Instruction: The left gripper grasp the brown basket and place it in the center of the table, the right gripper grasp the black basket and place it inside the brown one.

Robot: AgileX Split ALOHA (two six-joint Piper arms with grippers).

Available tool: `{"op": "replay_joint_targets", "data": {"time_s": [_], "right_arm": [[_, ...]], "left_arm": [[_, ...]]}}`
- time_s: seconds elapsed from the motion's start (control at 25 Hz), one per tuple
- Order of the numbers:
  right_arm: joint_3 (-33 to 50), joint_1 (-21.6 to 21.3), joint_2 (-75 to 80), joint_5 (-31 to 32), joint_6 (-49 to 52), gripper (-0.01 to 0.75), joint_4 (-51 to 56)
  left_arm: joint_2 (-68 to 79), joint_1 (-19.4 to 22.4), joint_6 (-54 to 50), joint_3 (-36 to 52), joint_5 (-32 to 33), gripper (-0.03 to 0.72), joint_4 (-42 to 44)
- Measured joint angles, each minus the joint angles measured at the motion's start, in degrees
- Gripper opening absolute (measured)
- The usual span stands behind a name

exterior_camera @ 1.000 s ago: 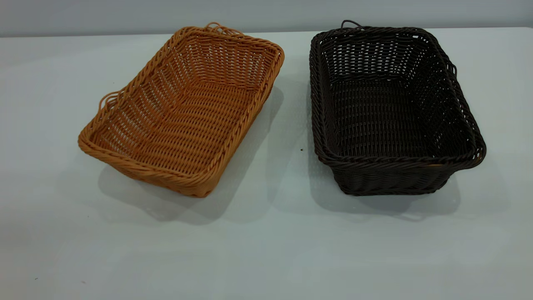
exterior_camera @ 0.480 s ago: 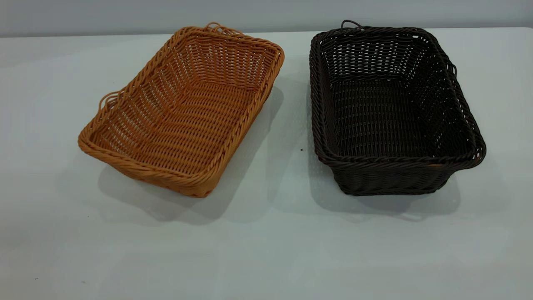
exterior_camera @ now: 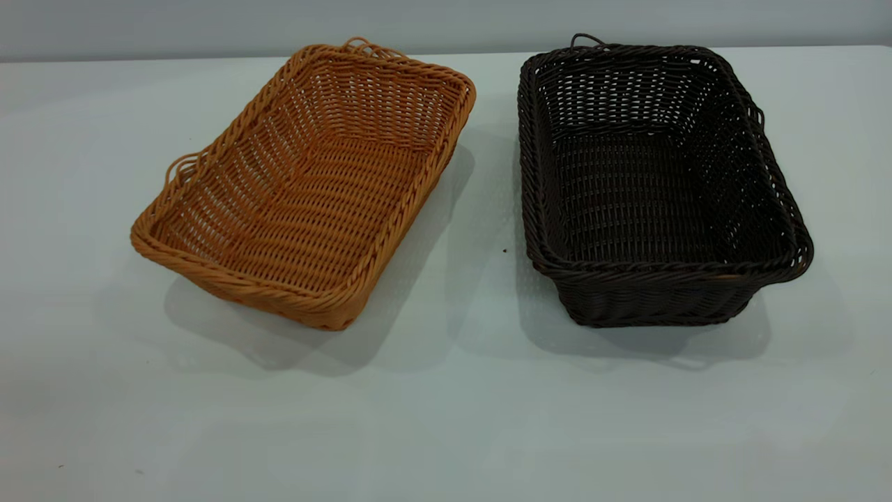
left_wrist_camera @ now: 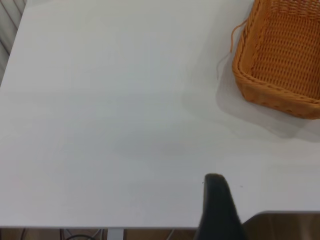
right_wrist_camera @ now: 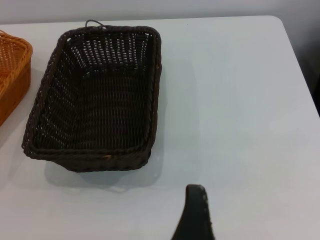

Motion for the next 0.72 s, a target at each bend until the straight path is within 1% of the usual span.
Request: {"op": "replay_joint_targets", "data": {"time_s": [0.6, 0.72], "right_arm": [[0.0, 0.0, 0.2, -0.1, 0.0, 0.531, 0.0], [-0.4, 0.0, 3.7, -1.0, 0.0, 0.535, 2.0]], "left_arm": [[0.2, 0.0, 0.0, 0.0, 0.0, 0.446, 0.1], [3.9, 0.0, 0.1, -1.4, -1.0, 0.446, 0.1]]}}
